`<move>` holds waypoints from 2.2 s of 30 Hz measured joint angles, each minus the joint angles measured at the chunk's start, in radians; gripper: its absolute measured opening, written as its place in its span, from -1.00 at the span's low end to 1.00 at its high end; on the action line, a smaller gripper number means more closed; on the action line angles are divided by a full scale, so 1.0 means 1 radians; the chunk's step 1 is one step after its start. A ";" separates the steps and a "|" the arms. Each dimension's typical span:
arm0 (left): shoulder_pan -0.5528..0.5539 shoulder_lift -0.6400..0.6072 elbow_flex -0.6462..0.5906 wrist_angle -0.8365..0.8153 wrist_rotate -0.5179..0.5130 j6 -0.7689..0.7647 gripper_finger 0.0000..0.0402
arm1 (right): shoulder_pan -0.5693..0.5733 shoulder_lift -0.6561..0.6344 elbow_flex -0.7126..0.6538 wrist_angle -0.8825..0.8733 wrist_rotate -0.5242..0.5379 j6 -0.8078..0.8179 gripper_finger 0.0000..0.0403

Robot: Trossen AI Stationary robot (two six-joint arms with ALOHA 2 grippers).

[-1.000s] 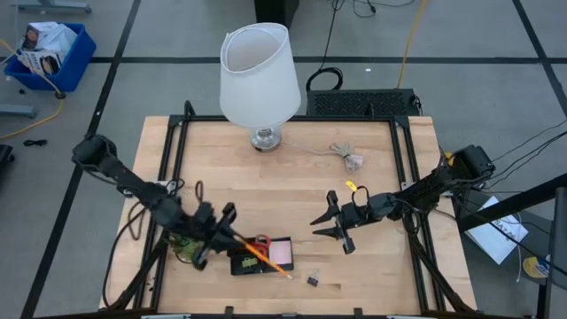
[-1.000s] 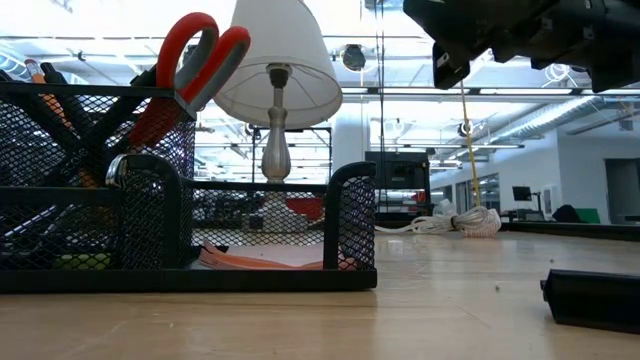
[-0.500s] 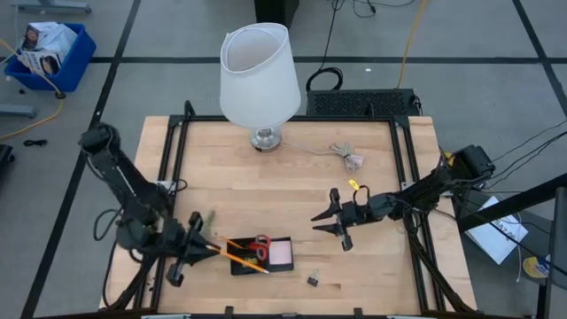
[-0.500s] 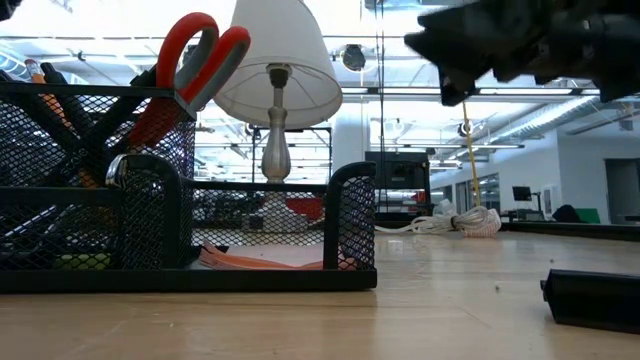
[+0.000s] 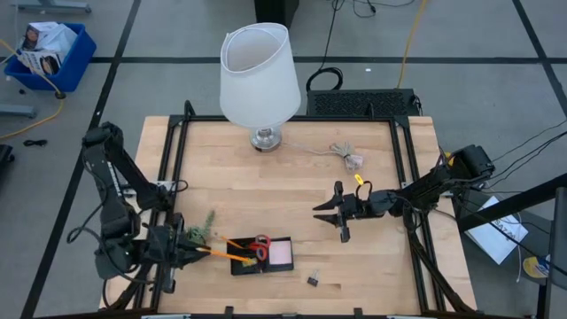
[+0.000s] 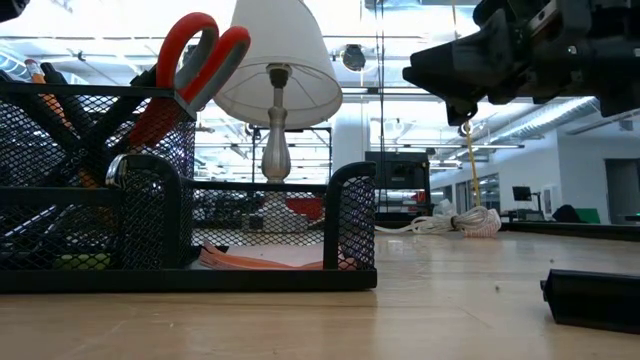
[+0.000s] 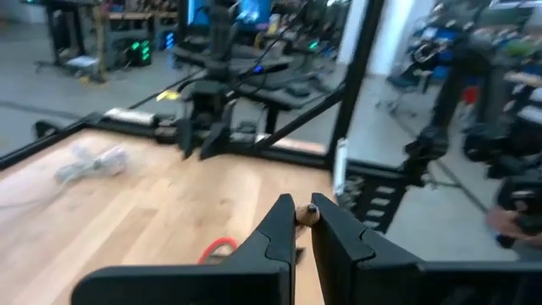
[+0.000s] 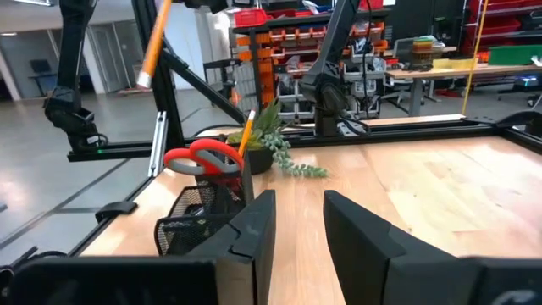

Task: Pick and place office supplies into organizer
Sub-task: Put the yellow pencil into the black desk organizer, then put the black paper clip into the black desk organizer

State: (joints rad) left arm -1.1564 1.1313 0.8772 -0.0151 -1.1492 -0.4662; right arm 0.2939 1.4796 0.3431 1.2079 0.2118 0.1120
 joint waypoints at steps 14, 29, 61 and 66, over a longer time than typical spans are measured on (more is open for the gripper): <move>0.168 0.001 0.049 -0.487 0.197 -0.411 -0.88 | 0.000 0.000 0.000 0.000 -0.003 0.000 -0.54; 0.293 0.011 0.049 -0.628 0.504 -0.482 -0.87 | 0.000 0.000 0.000 0.000 -0.001 -0.004 -0.54; 0.478 0.188 0.048 -0.481 0.582 -0.199 0.01 | 0.010 0.000 0.001 -0.111 -0.018 0.023 -0.46; 0.479 0.163 0.048 -0.320 0.474 -0.127 0.32 | 0.071 0.003 0.002 -0.189 -0.027 0.066 -0.34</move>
State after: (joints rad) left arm -0.6777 1.2945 0.9253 -0.3350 -0.6756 -0.5932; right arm 0.3650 1.4826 0.3447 1.0187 0.1843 0.1778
